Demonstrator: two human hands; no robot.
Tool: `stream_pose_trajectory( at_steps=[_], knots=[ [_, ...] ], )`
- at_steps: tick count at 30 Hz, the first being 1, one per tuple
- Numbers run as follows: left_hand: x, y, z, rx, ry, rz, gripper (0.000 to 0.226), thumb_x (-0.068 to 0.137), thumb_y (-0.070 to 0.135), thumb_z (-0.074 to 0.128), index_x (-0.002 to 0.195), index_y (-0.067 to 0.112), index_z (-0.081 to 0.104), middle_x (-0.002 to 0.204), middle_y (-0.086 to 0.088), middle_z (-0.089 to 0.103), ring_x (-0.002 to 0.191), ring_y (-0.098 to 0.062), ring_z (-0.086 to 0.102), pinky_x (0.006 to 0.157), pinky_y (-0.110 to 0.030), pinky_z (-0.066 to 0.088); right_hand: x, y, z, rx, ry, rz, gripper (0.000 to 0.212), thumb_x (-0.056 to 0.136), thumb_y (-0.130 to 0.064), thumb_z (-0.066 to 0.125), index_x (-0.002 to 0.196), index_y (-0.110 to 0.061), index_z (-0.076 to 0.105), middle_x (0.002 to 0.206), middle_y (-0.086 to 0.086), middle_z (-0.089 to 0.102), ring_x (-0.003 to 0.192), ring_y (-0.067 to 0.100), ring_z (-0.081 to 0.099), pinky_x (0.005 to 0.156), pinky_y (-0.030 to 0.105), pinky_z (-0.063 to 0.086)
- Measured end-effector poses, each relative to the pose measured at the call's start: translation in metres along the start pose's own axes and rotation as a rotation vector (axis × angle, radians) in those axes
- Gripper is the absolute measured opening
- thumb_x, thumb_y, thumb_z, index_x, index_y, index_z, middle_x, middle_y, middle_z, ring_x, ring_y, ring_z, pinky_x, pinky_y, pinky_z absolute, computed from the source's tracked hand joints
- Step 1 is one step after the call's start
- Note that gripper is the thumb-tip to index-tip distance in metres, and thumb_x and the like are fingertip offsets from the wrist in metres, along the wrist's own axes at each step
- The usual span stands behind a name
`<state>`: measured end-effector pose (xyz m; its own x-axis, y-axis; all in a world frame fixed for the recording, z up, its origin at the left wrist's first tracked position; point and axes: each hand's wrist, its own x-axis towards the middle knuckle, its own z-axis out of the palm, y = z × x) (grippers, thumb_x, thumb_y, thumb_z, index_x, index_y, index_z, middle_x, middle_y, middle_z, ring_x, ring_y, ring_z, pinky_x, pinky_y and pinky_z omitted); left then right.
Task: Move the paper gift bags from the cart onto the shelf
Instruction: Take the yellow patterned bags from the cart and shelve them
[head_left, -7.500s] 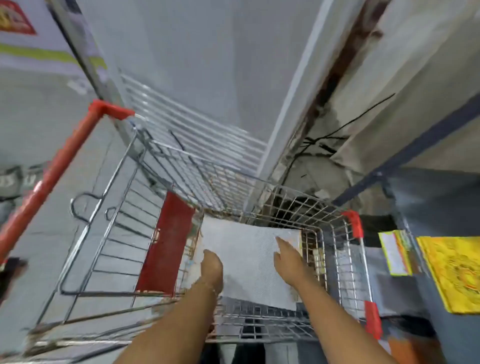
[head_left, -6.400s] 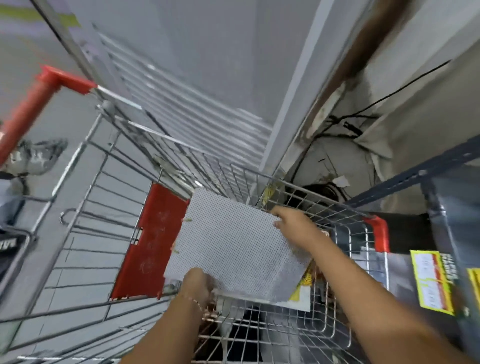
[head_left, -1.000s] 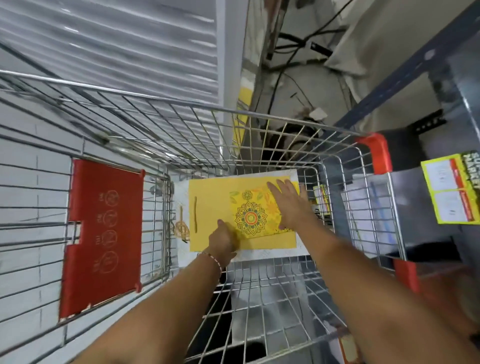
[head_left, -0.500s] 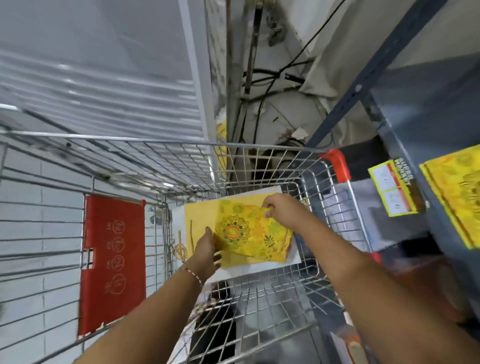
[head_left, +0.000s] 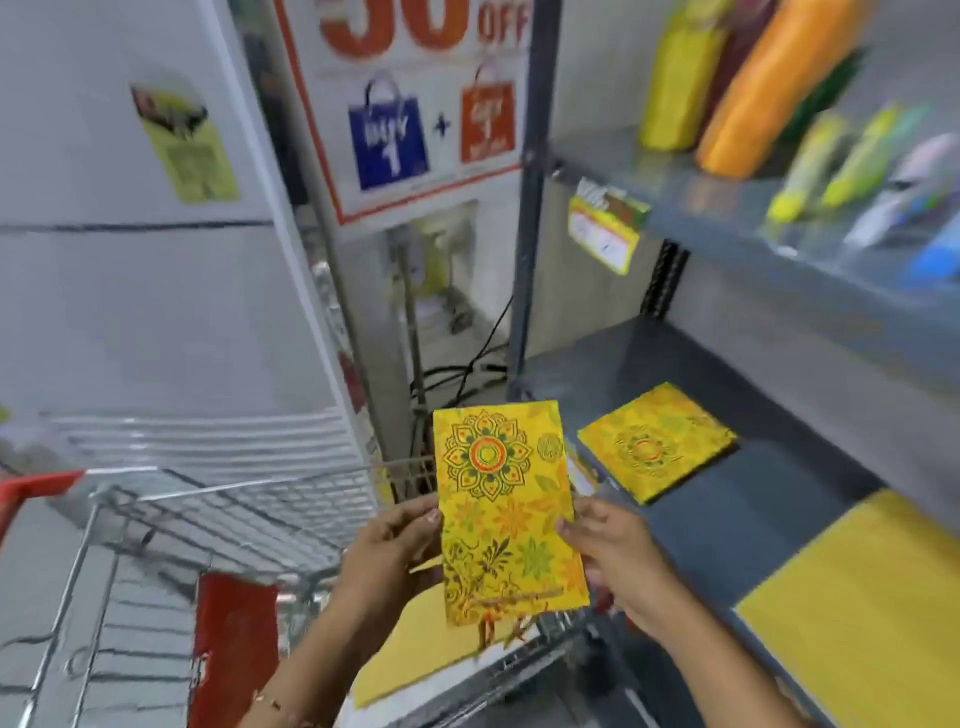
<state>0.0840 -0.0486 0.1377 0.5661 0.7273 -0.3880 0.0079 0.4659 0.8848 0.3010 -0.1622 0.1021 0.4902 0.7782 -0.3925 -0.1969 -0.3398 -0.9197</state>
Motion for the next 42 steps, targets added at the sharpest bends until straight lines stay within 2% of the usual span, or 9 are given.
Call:
stream_pose_trajectory(
  at_steps=[5, 8, 11, 16, 19, 23, 29, 36, 42],
  knots=[
    [-0.048, 0.021, 0.054, 0.079, -0.089, 0.077, 0.021, 0.095, 0.011, 0.054, 0.109, 0.008, 0.069, 0.088, -0.010, 0.076, 0.070, -0.016, 0.070, 0.078, -0.040, 0.055, -0.066, -0.012, -0.048, 0.034, 0.097, -0.062, 0.040, 0.079, -0.024, 0.077, 0.114, -0.012, 0.063, 0.114, 0.010, 0.070, 0.094, 0.022, 0.066, 0.066, 0.033, 0.056],
    [-0.060, 0.034, 0.075, 0.064, -0.219, -0.003, 0.025, 0.094, 0.015, 0.053, 0.111, 0.006, 0.068, 0.097, -0.013, 0.075, 0.083, -0.024, 0.068, 0.091, -0.049, 0.054, -0.088, -0.023, -0.070, -0.014, 0.111, -0.105, 0.038, 0.079, -0.025, 0.077, 0.111, -0.009, 0.065, 0.108, 0.012, 0.070, 0.070, 0.006, 0.065, 0.050, 0.022, 0.050],
    [-0.059, 0.051, 0.087, -0.035, -0.327, -0.142, 0.022, 0.088, 0.037, 0.061, 0.081, 0.017, 0.055, 0.070, 0.001, 0.049, 0.065, -0.018, 0.043, 0.074, -0.037, 0.051, -0.103, -0.035, -0.091, -0.081, 0.076, -0.152, 0.025, 0.084, -0.018, 0.073, 0.102, -0.002, 0.067, 0.083, 0.004, 0.072, 0.046, -0.002, 0.052, 0.041, 0.016, 0.037],
    [-0.052, 0.064, 0.099, 0.161, -0.414, -0.193, 0.045, 0.092, 0.048, 0.046, 0.074, 0.016, 0.073, 0.081, -0.012, 0.071, 0.076, -0.026, 0.071, 0.078, -0.043, 0.059, -0.099, -0.050, -0.117, -0.311, -0.006, -0.163, 0.027, 0.086, -0.008, 0.068, 0.112, 0.000, 0.065, 0.100, 0.010, 0.067, 0.092, 0.013, 0.057, 0.068, 0.015, 0.046],
    [-0.048, 0.054, 0.103, 0.335, -0.473, -0.188, 0.032, 0.090, 0.036, 0.057, 0.094, 0.008, 0.073, 0.075, -0.012, 0.075, 0.059, -0.019, 0.071, 0.059, -0.034, 0.060, -0.088, -0.058, -0.124, -0.511, -0.076, -0.136, 0.025, 0.086, -0.014, 0.067, 0.109, -0.004, 0.069, 0.091, 0.002, 0.061, 0.086, 0.012, 0.051, 0.069, 0.024, 0.044],
    [-0.030, 0.028, 0.093, 0.470, -0.491, -0.225, 0.014, 0.083, 0.015, 0.070, 0.094, 0.008, 0.075, 0.095, -0.017, 0.075, 0.069, -0.021, 0.072, 0.070, -0.038, 0.060, -0.063, -0.055, -0.123, -0.716, -0.124, -0.115, 0.022, 0.084, -0.023, 0.069, 0.102, -0.011, 0.074, 0.087, -0.001, 0.066, 0.083, 0.010, 0.055, 0.073, 0.031, 0.045],
    [0.013, 0.009, 0.078, 0.263, -0.456, -0.285, 0.029, 0.090, -0.001, 0.056, 0.117, -0.001, 0.064, 0.117, -0.025, 0.067, 0.106, -0.041, 0.065, 0.077, -0.051, 0.059, -0.038, -0.037, -0.130, -0.881, 0.328, -0.134, 0.058, 0.076, -0.061, 0.063, 0.129, -0.039, 0.051, 0.134, -0.011, 0.050, 0.127, 0.017, 0.046, 0.103, 0.045, 0.040],
    [0.042, -0.001, 0.122, -0.034, -0.334, -0.207, 0.024, 0.091, -0.013, 0.047, 0.110, -0.003, 0.057, 0.095, -0.016, 0.076, 0.082, -0.030, 0.075, 0.066, -0.046, 0.061, -0.036, -0.027, -0.130, 0.359, 0.239, -0.049, 0.045, 0.088, -0.019, 0.067, 0.129, -0.017, 0.050, 0.118, 0.011, 0.068, 0.104, 0.025, 0.067, 0.081, 0.036, 0.054],
    [0.084, -0.006, 0.171, -0.101, -0.371, -0.229, 0.020, 0.089, -0.013, 0.051, 0.107, -0.008, 0.058, 0.083, -0.015, 0.075, 0.073, -0.026, 0.074, 0.060, -0.037, 0.061, -0.001, -0.032, -0.109, 0.526, 0.354, -0.089, 0.022, 0.089, -0.002, 0.060, 0.111, -0.004, 0.062, 0.102, 0.018, 0.072, 0.085, 0.029, 0.072, 0.064, 0.035, 0.059]
  ],
)
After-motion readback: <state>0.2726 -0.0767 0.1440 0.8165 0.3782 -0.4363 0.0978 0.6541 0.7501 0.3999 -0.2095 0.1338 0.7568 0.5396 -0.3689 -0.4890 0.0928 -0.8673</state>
